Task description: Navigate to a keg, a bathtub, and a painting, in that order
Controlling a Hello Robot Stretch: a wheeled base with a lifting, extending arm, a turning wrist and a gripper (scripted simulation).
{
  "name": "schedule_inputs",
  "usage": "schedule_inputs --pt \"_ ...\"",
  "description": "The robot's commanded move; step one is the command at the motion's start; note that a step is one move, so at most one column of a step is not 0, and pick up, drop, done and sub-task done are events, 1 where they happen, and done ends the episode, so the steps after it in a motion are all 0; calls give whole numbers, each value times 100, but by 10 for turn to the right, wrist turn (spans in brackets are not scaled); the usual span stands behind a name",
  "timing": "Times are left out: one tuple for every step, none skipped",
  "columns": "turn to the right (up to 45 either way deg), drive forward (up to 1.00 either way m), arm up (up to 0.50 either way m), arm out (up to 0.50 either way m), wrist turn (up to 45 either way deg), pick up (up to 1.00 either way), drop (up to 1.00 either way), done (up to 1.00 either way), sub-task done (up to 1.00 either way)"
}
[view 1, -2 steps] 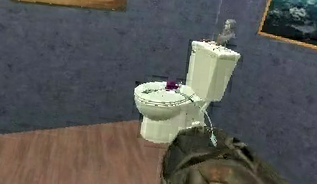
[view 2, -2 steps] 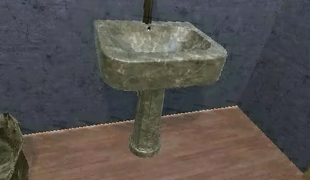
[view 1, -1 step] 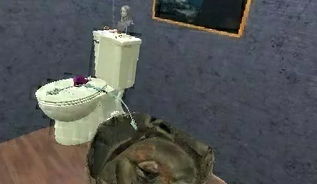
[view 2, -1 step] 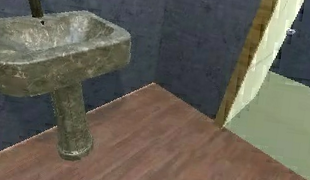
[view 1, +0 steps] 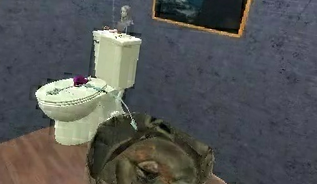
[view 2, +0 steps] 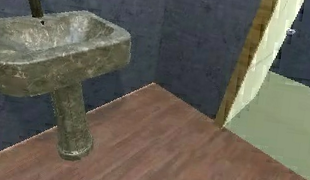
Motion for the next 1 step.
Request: schedule_inputs --pt "450 0 0 0 0 0 0 0 0"
